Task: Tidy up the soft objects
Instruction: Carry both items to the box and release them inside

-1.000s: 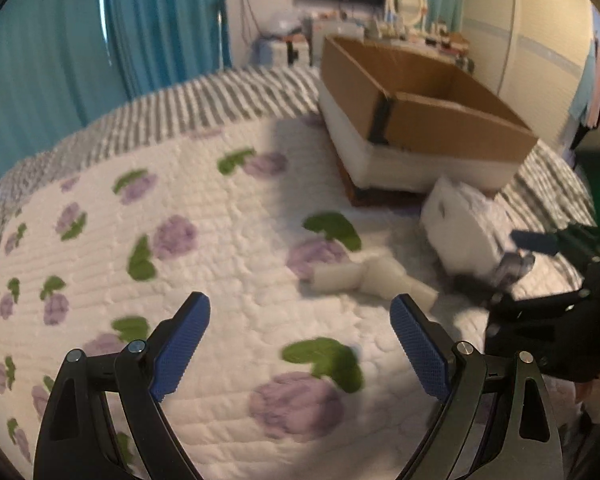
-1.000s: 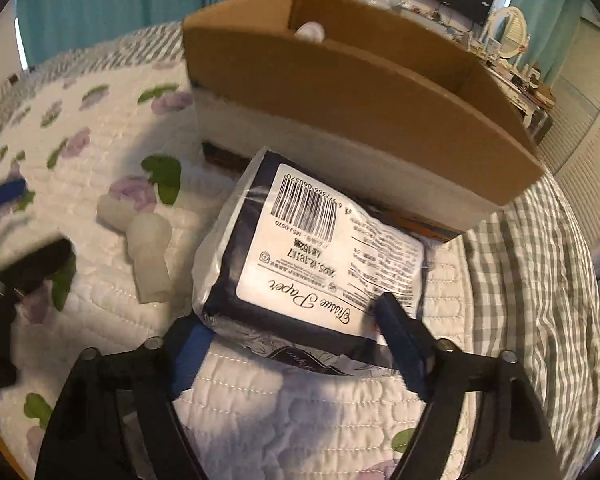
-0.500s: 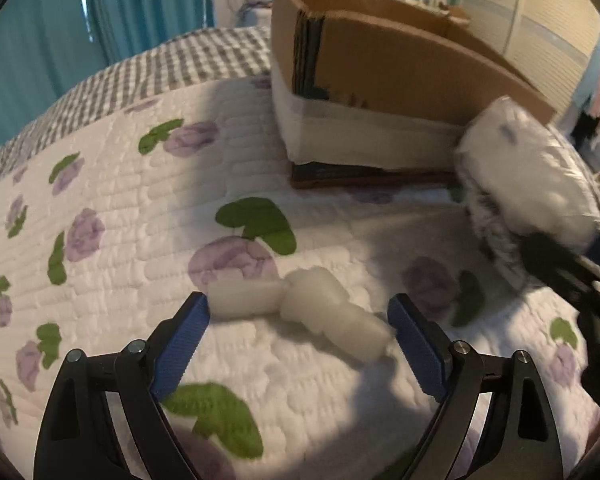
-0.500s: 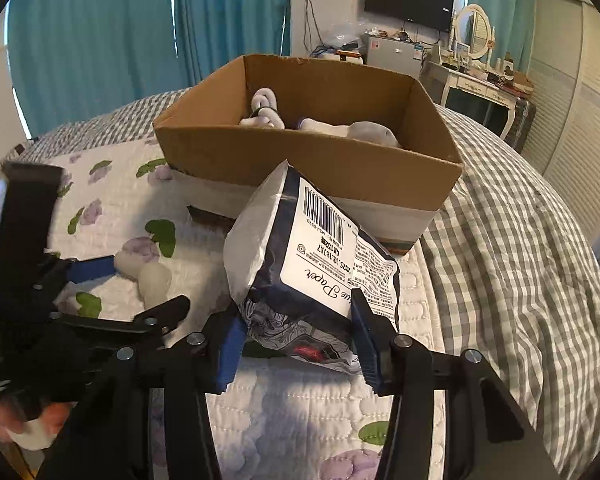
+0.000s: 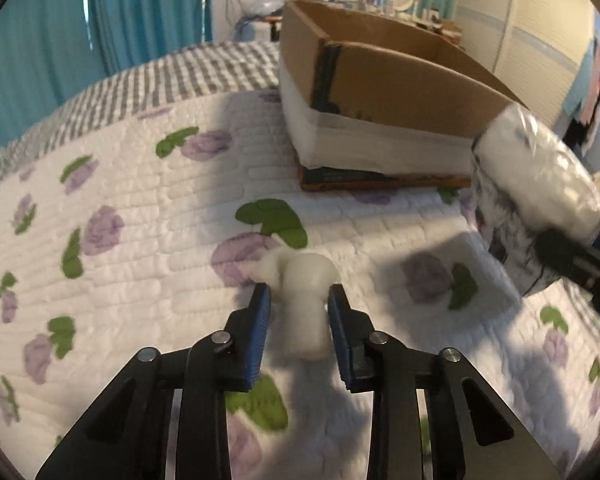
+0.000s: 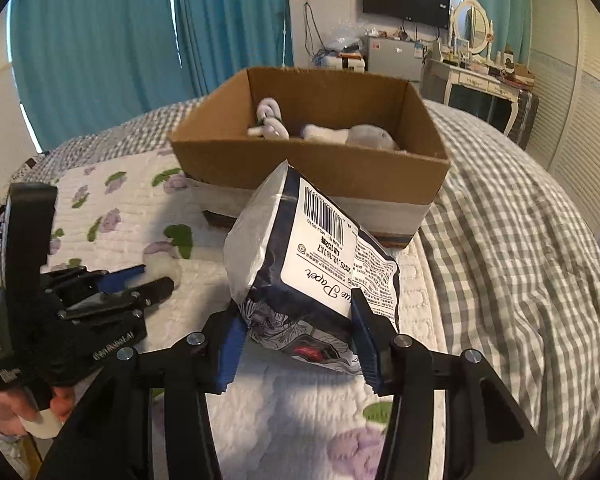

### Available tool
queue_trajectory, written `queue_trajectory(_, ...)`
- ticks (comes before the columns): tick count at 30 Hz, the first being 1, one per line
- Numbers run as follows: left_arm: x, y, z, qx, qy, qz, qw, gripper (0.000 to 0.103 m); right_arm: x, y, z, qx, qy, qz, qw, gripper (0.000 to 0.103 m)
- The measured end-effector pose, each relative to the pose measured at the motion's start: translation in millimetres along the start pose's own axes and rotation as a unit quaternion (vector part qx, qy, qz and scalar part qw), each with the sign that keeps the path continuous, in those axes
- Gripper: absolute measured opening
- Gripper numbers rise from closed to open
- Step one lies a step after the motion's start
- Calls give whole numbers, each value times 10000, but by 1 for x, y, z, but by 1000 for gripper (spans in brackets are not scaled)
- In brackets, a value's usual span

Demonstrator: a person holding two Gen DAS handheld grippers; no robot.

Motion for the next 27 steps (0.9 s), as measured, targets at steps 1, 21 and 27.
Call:
queue_trajectory(1,-6,-2,-1,38,-48,-24,10000,22,-6,2,0,-5,-30,19,10000,48)
queue_trajectory(21,-49,-13,4,204,-462,9,9987,52,-86,2,17,202,-570,68,9981,48)
queue_trajectory(27,-3,-11,3,44,-204,52,9998,60,-53,-4,14,204,-373,89,9991,48)
Point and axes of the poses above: each gripper's, at about its wrist camera, not at the fingertips, and x roughly the way its jaws point, y to its left, z to its top, the point moved 10 cm from there along x, roughly the way its jaws point, and after that the axes turned 12 degrees about -x, right-handed, at the moved point
